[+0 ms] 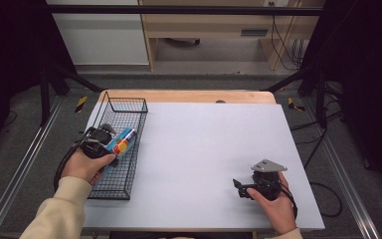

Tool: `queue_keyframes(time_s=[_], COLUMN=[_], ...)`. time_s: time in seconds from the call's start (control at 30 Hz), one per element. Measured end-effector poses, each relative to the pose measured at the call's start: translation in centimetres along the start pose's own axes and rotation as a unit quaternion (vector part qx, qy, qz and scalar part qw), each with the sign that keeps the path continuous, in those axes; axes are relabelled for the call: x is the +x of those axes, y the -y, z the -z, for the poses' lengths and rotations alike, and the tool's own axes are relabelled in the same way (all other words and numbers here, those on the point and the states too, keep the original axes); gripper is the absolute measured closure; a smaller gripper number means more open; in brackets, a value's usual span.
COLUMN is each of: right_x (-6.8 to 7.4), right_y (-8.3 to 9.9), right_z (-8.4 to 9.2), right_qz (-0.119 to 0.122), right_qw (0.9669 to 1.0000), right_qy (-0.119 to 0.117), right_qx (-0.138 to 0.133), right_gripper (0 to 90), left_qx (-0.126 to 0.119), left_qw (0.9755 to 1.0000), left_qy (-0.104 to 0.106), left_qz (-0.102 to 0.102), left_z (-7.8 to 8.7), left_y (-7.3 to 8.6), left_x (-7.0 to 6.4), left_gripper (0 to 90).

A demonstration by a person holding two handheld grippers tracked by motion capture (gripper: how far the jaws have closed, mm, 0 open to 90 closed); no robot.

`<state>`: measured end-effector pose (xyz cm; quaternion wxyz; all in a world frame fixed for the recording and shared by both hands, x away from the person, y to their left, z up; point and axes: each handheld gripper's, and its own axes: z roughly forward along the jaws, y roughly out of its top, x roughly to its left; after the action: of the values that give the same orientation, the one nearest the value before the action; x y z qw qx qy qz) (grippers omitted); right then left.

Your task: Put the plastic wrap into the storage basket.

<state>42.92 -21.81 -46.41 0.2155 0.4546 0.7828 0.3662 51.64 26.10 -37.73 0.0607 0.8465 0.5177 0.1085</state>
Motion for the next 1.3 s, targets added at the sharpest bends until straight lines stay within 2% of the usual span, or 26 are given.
queue_keyframes(time_s=[0.33,0.53,0.6,0.73,0.8,0.93,0.97,1.13,1.2,1.27,1.3], right_x=[0.1,0.1,0.1,0.1,0.1,0.0,0.0,0.0,0.0,0.0,-0.1], right_y=[0.0,0.0,0.0,0.0,0.0,0.0,0.0,0.0,0.0,0.0,0.0], right_z=[0.0,0.0,0.0,0.0,0.0,0.0,0.0,0.2,0.2,0.2,0.2], right_qz=[0.000,0.001,0.002,0.003,0.004,-0.001,-0.002,-0.001,-0.001,0.000,0.002], right_qw=[1.0000,1.0000,1.0000,1.0000,1.0000,1.0000,1.0000,1.0000,1.0000,1.0000,1.0000], right_qy=[-0.001,-0.002,-0.002,-0.001,-0.002,0.001,0.000,0.003,0.004,0.006,0.006], right_qx=[0.002,0.003,0.003,0.004,0.002,0.003,0.003,0.000,-0.001,0.000,-0.001], right_gripper=[5.7,5.7,5.7,5.7,5.7,5.7,5.7,5.7,5.6,5.6,5.6], left_qx=[0.009,-0.007,-0.020,-0.044,-0.060,-0.093,-0.105,-0.136,-0.150,-0.168,-0.179], left_qw=[0.9997,0.9999,0.9996,0.9990,0.9979,0.9952,0.9938,0.9898,0.9877,0.9843,0.9825], left_qy=[-0.014,-0.008,-0.014,-0.009,-0.022,-0.031,-0.035,-0.039,-0.043,-0.047,-0.043], left_qz=[-0.015,-0.008,-0.012,-0.006,-0.004,-0.005,-0.004,-0.013,-0.017,-0.023,-0.027], left_z=[-0.1,0.2,0.4,0.8,1.2,2.2,2.5,3.1,3.4,4.0,4.4], left_y=[-0.3,-0.1,0.0,0.2,0.4,0.8,0.9,1.3,1.5,1.6,1.8], left_x=[-0.5,-0.2,-0.2,0.1,0.3,0.3,0.1,-1.0,-1.7,-2.4,-2.9], left_gripper=[30.4,30.4,30.8,30.4,25.8,22.9,21.6,14.8,13.5,12.1,11.3])
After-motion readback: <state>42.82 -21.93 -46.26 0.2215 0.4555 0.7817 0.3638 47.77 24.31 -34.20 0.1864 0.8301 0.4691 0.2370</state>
